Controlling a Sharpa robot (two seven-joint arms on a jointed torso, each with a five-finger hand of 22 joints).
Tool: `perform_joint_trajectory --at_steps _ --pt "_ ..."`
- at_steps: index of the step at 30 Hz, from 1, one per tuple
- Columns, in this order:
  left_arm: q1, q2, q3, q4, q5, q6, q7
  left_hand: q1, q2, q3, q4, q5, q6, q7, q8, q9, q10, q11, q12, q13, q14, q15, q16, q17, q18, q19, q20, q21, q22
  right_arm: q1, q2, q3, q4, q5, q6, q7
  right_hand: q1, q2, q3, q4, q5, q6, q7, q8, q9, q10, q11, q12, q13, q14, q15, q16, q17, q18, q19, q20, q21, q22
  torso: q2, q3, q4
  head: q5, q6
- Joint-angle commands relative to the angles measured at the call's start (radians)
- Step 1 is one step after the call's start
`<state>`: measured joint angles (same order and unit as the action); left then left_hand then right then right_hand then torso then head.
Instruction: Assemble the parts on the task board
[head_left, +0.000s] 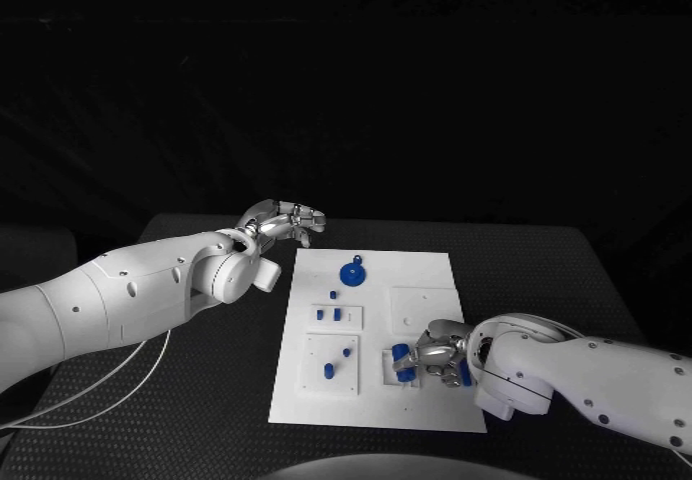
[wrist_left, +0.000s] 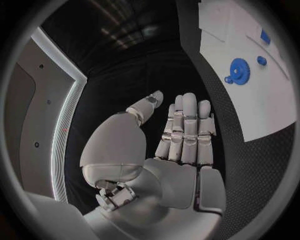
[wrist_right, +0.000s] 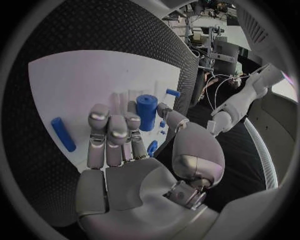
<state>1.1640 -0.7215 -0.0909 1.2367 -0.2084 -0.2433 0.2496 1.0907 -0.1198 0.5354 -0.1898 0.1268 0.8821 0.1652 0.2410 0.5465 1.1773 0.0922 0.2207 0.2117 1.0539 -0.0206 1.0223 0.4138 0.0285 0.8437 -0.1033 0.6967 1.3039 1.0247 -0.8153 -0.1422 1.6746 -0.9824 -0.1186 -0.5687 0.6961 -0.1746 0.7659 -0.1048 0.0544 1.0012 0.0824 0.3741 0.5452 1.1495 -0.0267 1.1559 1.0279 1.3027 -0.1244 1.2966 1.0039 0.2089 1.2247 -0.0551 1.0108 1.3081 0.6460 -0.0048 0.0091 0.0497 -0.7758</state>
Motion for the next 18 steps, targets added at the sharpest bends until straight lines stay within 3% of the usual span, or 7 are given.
perform_joint_trajectory --at_steps 1,18 --pt "0.001 0.002 0.001 0.003 0.005 0.014 0.005 -0.010 0.002 -0.001 0.008 -0.003 -0.003 0.002 0.007 -0.002 -0.009 -0.001 -0.006 0.002 0.004 0.004 -0.006 0.001 0.011 0.005 -0.012 -0.004 0.002 -0.002 0.006 -0.001 -0.002 -0.004 0.026 0.006 -0.009 -0.004 -0.002 0.001 -0.006 0.005 0.002 -0.004 0.000 0.006 0.000 -0.004 0.001 -0.004 -0.006 -0.006 0.000 0.053 -0.002 0.005 0.005 0.012 0.000 0.0004 -0.0007 0.002 -0.001" --pt "0.001 0.000 0.001 0.004 0.005 0.013 0.005 -0.011 0.002 -0.001 0.009 -0.003 -0.003 0.002 0.007 -0.002 -0.009 -0.001 -0.006 0.002 0.004 0.004 -0.006 0.001 0.011 0.005 -0.012 -0.004 0.002 -0.007 0.017 -0.005 -0.019 -0.036 -0.001 0.006 -0.013 -0.004 -0.002 0.001 -0.006 0.007 0.002 -0.004 0.000 0.006 0.000 -0.005 0.002 -0.003 -0.007 -0.007 0.000 0.053 -0.003 0.006 0.005 0.012 0.000 0.0007 -0.0017 0.008 0.002"
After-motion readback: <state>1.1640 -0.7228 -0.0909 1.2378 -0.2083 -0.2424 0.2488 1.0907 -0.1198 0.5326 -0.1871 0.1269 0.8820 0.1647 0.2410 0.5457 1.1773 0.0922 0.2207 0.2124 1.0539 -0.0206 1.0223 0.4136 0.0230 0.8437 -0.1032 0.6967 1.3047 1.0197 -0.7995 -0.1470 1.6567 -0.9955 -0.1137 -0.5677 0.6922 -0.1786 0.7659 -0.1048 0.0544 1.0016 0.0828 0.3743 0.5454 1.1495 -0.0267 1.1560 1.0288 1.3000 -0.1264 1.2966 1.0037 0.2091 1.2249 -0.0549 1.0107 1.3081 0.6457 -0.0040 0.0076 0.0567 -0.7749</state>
